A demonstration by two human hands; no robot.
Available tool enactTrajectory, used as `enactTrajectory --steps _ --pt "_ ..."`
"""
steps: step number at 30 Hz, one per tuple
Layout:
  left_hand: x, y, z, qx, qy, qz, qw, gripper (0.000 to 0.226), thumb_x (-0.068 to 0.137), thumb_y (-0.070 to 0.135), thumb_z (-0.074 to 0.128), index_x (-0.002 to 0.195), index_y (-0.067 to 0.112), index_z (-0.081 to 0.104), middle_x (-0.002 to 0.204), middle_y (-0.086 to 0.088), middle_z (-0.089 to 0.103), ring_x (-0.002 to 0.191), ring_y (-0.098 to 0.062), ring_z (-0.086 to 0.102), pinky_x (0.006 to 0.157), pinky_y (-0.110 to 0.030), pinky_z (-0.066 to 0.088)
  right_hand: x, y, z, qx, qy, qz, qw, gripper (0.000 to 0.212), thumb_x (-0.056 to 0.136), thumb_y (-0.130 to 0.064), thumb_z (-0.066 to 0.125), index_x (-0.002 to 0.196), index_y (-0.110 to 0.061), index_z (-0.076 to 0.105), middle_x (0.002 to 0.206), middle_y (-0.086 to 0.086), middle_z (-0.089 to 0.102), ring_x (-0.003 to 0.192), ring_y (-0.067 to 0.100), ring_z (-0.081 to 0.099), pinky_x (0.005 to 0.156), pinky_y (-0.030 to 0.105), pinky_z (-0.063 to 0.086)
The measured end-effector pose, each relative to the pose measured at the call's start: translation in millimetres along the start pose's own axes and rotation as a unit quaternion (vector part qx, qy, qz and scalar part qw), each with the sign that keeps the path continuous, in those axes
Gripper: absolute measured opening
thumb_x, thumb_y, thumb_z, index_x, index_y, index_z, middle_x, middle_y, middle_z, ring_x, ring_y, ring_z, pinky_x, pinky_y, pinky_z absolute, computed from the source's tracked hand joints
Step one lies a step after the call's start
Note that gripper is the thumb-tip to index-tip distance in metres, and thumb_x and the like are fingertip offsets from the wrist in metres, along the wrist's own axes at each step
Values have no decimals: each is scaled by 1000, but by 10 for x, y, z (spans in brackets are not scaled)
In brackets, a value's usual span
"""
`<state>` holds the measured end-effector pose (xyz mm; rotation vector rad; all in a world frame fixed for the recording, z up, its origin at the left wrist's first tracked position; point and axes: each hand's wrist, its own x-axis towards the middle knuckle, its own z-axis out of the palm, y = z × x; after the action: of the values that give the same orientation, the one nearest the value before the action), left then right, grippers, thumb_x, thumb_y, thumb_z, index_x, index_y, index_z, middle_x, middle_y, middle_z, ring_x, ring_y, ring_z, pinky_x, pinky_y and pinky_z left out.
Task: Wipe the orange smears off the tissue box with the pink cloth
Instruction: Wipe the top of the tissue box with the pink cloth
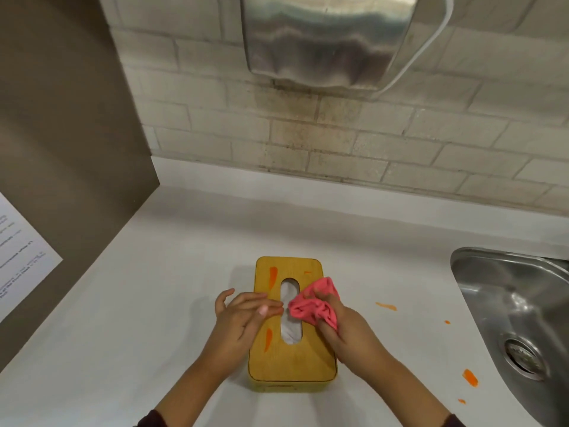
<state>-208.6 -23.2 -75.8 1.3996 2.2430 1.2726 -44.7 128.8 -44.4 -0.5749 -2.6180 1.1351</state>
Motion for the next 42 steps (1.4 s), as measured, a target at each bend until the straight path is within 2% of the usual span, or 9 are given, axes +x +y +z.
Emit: enactTrajectory --steps 5,10,15,19,26,30,33,37,42 --pt "-27 -39 1 0 -10 12 1000 36 95 39 32 102 53 64 111 44 58 121 11 44 111 -21 0 -11 168 -239 22 -16 46 999 17 95 -31 51 95 -47 45 75 -11 65 70 14 66 69 31 57" --pt "-23 -70 -38 1 -48 11 999 35 94 44 28 104 63 56 114 45 56 125 12 38 113 -22 -6 155 23 16 -33 7 11 999 39 95 -23 52 133 -26 42 108 -17 60 97 11 62 73 -2 36" --pt "-6 -93 -92 30 -92 36 995 35 93 51 23 111 63 51 119 47 51 128 14 33 112 -22 -8 -32 61 -136 -33 -56 -1 998 50 90 -31 51 125 -60 31 98 -36 61 80 -10 61 68 2 40" --pt "7 -95 -119 17 -112 29 993 36 96 44 25 115 58 53 121 43 52 130 13 31 112 -22 -10 98 134 -286 -27 -30 43 998 13 91 -28 55 101 -34 50 75 -18 63 68 0 63 66 25 56" --pt "-25 -81 -151 19 -125 38 991 42 94 54 17 122 56 48 128 42 48 133 12 26 115 -32 -9 96 16 -49 -44 -25 -1 999 40 88 -40 51 126 -47 42 105 -24 62 86 -5 58 72 -5 36" --pt "-111 -121 -221 110 -190 101 970 54 89 69 20 140 54 19 149 32 22 141 10 7 112 -36 -24 4 119 -268 -13 -52 43 998 24 91 -30 54 97 -52 48 76 -15 65 67 3 65 65 24 57" --pt "-168 -153 -285 176 -210 103 956 83 71 87 37 141 54 5 151 30 10 140 13 -1 112 -41 -26 147 106 -298 -13 4 79 997 5 92 -19 54 87 -21 54 70 0 63 63 19 63 62 45 57" --pt "-210 -152 -328 181 -218 82 956 97 60 92 44 141 51 10 149 31 11 138 16 -2 114 -40 -22 365 17 -177 179 222 158 945 27 93 -8 45 87 -28 61 78 -11 68 73 6 63 60 13 49" --pt "-177 -129 -328 157 -220 86 959 94 60 90 48 139 51 13 143 37 9 137 16 -3 113 -33 -24 593 -29 6 172 247 159 940 20 96 -12 41 105 -17 58 89 -3 64 82 11 60 62 20 42"
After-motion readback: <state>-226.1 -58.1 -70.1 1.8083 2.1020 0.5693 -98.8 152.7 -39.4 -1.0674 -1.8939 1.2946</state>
